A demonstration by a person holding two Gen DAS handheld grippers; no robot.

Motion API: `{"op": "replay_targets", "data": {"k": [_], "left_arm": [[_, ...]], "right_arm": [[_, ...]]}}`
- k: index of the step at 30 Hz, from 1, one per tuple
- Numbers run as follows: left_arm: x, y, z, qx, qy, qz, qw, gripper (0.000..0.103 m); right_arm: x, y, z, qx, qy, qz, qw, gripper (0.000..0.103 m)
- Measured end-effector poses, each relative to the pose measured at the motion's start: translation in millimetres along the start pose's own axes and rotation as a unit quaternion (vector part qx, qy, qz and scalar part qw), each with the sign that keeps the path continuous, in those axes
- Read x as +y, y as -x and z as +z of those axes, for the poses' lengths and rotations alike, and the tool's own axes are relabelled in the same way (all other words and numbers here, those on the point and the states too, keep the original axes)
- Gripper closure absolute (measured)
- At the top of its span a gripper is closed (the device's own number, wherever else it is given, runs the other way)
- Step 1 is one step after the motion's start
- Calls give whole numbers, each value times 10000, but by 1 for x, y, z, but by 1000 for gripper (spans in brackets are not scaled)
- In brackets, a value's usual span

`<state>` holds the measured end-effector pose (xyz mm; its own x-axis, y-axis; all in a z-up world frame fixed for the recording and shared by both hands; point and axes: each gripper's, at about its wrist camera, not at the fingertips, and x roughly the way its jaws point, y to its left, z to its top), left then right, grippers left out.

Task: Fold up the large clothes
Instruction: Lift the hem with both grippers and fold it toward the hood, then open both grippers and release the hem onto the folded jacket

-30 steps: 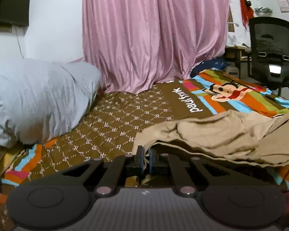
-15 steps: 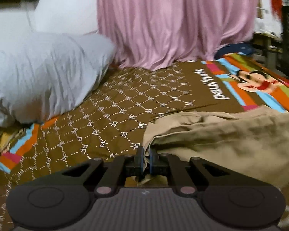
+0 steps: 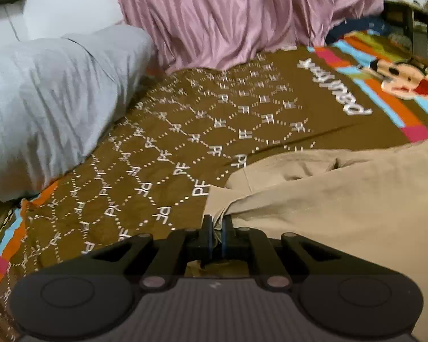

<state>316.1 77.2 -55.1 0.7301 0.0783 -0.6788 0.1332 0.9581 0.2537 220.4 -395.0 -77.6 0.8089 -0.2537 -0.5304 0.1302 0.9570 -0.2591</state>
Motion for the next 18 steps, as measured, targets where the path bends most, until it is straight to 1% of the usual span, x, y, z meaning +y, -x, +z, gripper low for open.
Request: {"op": "replay_targets", "data": {"k": [3, 6, 7, 10, 11, 12, 13, 14, 15, 16, 17, 18], "left_arm": [[-10, -24, -1, 215, -84, -2, 9997, 97], [-15, -39, -7, 416, -57, -126, 9990, 96], [-13, -40, -8, 455, 32, -175, 9988, 95], [0, -33, -10, 523, 486, -462, 9964, 86], [6, -30, -10, 520, 622, -534, 9953, 65], [10, -25, -9, 491, 762, -596, 9941, 37], [14, -18, -9, 417, 895, -605, 9933, 26], [17, -11, -9, 323, 1010, -576, 9927, 14], [18, -3, -10, 226, 1084, -552, 9923, 14], [19, 4, -12, 173, 1119, -550, 9920, 13], [19, 10, -13, 172, 1136, -545, 9919, 12], [18, 17, -16, 167, 1166, -522, 9917, 9]], "right_arm": [[9, -22, -9, 234, 154, -7, 9996, 98], [14, -35, -22, 407, 178, -31, 9990, 97], [14, -38, -25, 423, 170, -41, 9990, 97], [9, -31, -26, 309, 40, 4, 9995, 90], [6, -27, -26, 267, -29, 29, 9996, 84], [1, -22, -26, 218, -123, 61, 9997, 70], [-3, -17, -26, 180, -198, 58, 9996, 64], [-9, -9, -27, 126, -302, 52, 9995, 54], [-12, -2, -29, 89, -387, 61, 9992, 46], [-15, 5, -31, 79, -464, 59, 9989, 42], [-18, 13, -33, 65, -547, 44, 9985, 34], [-20, 20, -37, 42, -624, 34, 9980, 30]]}}
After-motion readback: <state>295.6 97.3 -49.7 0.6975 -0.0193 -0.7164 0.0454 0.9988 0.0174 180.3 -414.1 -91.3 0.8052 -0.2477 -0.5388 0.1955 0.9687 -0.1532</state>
